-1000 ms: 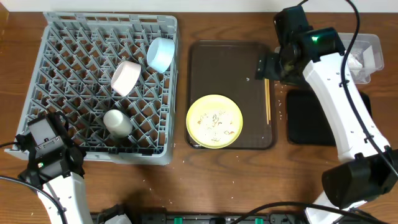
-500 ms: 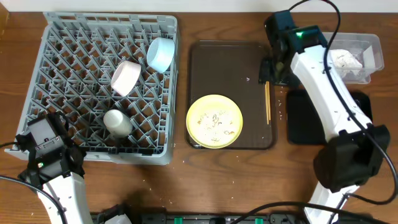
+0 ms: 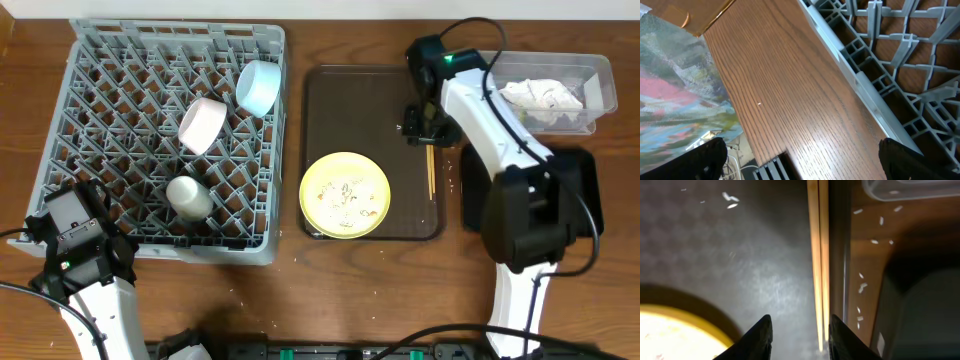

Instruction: Sort waste into correct bins and load items into the dishwasher

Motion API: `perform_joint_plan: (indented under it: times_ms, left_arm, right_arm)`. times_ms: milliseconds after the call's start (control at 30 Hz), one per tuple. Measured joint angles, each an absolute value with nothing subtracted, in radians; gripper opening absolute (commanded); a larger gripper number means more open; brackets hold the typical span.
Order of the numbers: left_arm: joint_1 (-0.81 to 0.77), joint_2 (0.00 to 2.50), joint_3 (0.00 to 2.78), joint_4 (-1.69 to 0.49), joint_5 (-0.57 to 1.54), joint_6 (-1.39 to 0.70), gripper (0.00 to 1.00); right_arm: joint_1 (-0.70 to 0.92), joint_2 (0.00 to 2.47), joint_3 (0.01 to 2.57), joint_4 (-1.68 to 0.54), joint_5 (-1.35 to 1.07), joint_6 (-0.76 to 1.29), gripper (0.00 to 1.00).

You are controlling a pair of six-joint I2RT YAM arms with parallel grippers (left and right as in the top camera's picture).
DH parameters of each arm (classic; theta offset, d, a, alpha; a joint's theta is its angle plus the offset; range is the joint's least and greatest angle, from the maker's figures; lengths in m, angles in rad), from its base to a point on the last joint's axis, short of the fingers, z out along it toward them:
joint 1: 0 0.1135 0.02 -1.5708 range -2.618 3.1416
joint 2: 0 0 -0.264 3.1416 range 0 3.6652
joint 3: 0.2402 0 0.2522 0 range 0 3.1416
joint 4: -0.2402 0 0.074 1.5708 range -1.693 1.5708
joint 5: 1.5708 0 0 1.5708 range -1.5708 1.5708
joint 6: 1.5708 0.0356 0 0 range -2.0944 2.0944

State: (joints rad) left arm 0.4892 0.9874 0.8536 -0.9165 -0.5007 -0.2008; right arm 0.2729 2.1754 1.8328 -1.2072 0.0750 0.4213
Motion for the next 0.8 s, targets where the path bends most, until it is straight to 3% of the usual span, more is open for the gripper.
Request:
perform_joint_plan:
  times_ms: [533,800]
  left_arm:
    - [0.489,0.987,0.854,-0.916,-0.501,-0.201,0.98]
    - [0.489,0.987,0.854,-0.916,-0.501,-0.201,0.98]
  right_arm:
    - [0.252,2.241,1.833,-1.127,0.030,0.332,0.40]
    - [0.252,2.305,1.832,-1.131,0.029,0.296,0.32]
